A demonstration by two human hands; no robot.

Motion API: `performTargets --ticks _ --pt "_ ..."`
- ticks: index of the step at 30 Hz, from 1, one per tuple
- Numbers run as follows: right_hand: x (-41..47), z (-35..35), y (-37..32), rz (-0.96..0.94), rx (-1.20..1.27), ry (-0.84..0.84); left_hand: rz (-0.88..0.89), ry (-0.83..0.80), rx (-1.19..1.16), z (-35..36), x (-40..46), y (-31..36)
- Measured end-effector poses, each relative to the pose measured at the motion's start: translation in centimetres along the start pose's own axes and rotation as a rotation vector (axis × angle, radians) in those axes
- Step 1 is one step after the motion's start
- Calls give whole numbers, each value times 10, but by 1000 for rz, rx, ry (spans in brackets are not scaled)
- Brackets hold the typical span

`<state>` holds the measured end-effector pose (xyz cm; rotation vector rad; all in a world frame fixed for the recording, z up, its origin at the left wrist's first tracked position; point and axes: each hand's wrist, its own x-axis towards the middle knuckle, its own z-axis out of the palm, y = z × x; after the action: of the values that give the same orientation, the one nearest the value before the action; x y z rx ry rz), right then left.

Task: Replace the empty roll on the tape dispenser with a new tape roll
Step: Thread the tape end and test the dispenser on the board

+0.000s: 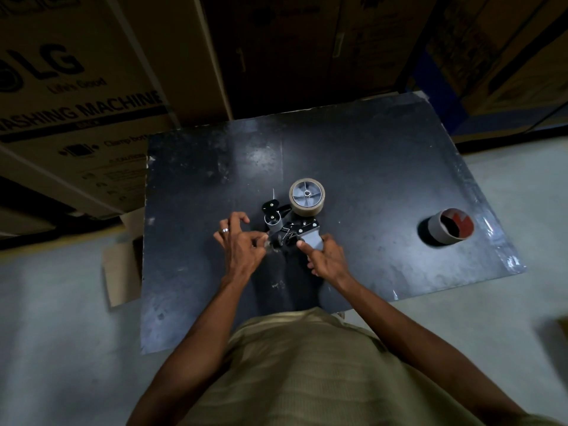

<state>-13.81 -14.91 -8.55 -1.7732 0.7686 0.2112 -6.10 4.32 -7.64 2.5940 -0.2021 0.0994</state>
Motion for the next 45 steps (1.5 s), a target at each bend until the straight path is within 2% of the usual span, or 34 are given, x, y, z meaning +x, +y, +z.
performTargets --ticks 17,27,33,38,40,45 --pt "3 0 -1 35 38 -29 2 -4 42 -7 9 -21" --pt "3 -7 -5 -6 31 -67 128 -21 99 -11 40 -23" --pt "4 -9 -6 -2 1 -97 244 -88 131 -5 62 -12" --pt "8 -12 -7 -7 -69 -115 258 -54 27 -18 76 -13" --pt "10 -14 -6 -9 -105 -127 344 -69 38 -23 86 -13" --pt "8 -15 -12 6 -182 -127 684 -293 137 -22 103 -10"
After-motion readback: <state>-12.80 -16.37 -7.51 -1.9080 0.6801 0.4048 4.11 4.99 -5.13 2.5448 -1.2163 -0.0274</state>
